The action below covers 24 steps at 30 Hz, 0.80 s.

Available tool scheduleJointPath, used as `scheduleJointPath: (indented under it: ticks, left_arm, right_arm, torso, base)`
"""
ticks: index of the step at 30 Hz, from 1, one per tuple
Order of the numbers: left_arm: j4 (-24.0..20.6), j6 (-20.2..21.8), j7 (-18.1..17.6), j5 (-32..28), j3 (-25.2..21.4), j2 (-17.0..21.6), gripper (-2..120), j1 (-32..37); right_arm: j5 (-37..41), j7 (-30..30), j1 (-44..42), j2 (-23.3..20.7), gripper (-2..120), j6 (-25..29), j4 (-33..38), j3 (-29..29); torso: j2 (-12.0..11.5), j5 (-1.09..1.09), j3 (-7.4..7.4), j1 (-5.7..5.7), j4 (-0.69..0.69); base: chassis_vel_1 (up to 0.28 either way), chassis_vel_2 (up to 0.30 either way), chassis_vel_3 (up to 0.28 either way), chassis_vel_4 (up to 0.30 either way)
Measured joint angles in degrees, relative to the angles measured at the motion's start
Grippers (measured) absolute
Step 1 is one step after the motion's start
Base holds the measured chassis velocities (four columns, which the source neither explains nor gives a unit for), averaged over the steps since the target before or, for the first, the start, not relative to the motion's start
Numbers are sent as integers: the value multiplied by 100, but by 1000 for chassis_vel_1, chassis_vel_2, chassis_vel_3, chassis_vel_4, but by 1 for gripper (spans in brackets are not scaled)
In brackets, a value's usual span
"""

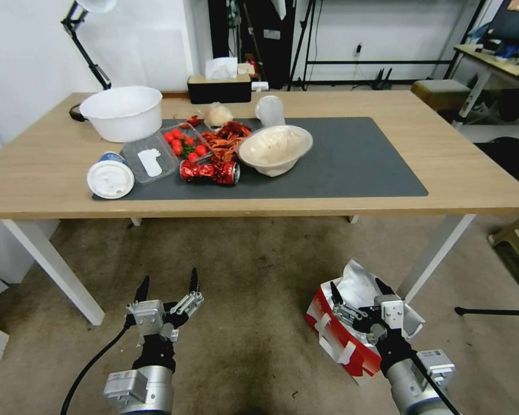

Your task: Pick up the food delivery bag from the floor and place it on the table.

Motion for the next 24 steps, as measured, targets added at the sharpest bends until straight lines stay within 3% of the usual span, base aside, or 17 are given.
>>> scheduleJointPath:
  ticks: [24]
  left_arm:
    - [77,-30,-100,-50,43,37,100,-21]
  right_arm:
    - [-147,-41,-34,64,100,2,-82,-25]
  torso:
    - [-571,0,-355,-217,0]
  base:
    - [0,0,0,0]
